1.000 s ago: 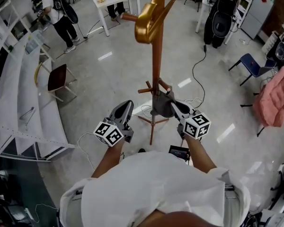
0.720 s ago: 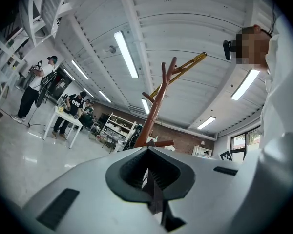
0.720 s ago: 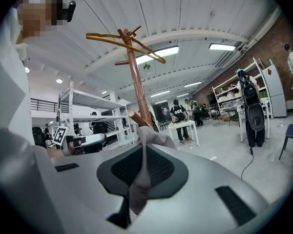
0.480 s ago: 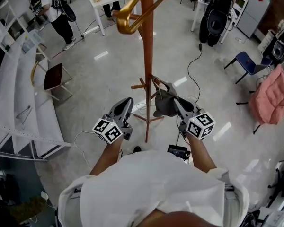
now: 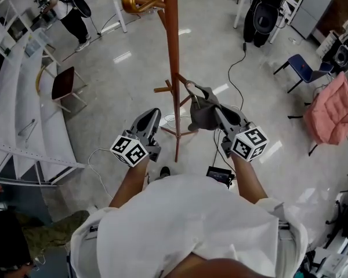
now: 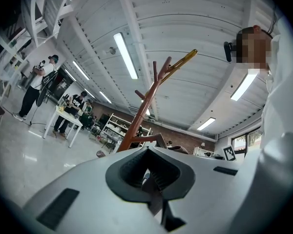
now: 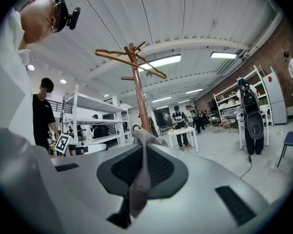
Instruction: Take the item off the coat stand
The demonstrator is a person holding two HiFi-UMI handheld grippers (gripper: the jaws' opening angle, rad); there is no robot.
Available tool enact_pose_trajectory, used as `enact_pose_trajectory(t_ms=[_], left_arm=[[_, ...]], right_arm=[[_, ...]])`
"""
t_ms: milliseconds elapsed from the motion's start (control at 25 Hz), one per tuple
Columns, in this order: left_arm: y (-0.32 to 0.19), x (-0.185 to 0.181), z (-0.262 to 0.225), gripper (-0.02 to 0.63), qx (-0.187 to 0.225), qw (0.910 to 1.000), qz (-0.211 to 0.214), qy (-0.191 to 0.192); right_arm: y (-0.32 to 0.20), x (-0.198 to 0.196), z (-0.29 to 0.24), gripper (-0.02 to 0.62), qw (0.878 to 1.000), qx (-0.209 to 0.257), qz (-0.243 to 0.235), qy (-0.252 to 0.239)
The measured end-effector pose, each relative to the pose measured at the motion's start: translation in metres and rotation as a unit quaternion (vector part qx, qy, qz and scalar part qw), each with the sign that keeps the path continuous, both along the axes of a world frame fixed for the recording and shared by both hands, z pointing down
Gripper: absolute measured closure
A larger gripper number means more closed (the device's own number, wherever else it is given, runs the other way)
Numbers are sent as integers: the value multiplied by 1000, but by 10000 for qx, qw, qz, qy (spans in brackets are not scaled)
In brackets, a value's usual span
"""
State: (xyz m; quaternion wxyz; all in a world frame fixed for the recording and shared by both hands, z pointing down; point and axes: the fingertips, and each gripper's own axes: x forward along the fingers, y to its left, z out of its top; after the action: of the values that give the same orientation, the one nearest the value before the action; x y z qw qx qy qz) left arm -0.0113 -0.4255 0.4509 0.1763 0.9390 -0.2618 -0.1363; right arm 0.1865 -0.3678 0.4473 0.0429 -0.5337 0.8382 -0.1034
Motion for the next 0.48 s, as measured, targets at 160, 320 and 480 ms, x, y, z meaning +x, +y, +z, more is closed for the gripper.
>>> enact_pose_trajectory(t_ms=[160, 320, 480], left_arm=[[17, 13, 5, 594, -91, 9999, -58, -25], [23, 18, 12, 594, -139, 9999, -66, 11], [38, 27, 19, 594, -151, 9999, -67, -29]], right_arm=[[20, 17, -4, 563, 9999, 87, 43, -46], [30, 29, 0, 561, 9998, 22, 165, -69], [44, 42, 10, 562, 9997, -84, 230, -88]])
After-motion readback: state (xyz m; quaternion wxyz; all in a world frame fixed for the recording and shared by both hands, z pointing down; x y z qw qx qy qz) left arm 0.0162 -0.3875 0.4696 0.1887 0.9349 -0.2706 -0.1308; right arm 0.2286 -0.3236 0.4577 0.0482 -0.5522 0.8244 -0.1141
